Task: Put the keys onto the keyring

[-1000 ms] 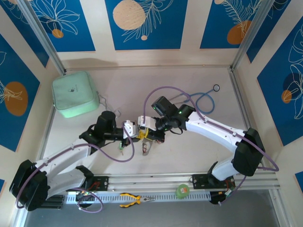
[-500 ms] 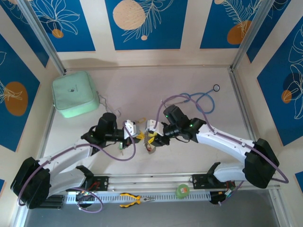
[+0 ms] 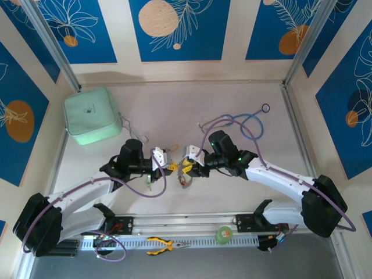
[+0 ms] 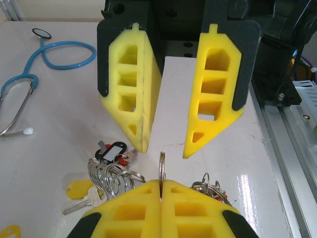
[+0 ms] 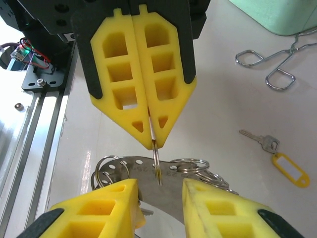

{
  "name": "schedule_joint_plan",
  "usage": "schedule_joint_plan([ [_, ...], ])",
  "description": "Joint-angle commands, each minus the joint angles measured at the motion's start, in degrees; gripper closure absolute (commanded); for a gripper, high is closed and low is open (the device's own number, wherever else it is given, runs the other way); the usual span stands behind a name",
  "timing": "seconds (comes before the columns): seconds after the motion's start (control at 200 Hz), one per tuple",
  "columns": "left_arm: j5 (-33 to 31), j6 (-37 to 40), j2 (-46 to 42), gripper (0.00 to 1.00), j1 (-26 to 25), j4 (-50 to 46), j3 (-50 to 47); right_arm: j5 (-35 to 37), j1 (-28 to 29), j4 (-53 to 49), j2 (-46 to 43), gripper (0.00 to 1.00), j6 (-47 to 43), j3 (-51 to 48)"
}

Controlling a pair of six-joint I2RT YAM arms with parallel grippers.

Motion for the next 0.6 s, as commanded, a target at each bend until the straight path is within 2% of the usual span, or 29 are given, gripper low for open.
schedule_joint_plan([
  [0.0,0.7,-0.8,-0.3,1.0,0.1,2.3,-0.6,-2.0,0.6,2.0,1.4,0.72,1.0,0.7],
  [0.205,0.8,-0.9,-0.3,1.0,0.1,2.3,-0.7,-2.2,1.0,2.2,2.3,0.88,1.1,1.2],
  [0.465,0.6,-0.5,-0.3,1.0,0.0,2.4,-0.7,-4.1,1.0,2.5,2.5,0.87,1.9,1.5],
  [0.495,0.7,-0.6,-0.3,1.0,0.1,2.4,-0.7,-4.1,1.0,2.5,2.6,0.89,2.0,1.6],
  [0.57,0.8,-0.5,-0.4,1.0,0.0,1.9,-0.4,-3.9,1.0,1.8,2.8,1.0,1.8,2.2],
  [0.595,0.8,-0.3,-0.5,1.0,0.1,1.5,-0.2,-3.6,1.0,0.8,2.8,1.0,1.3,2.6],
])
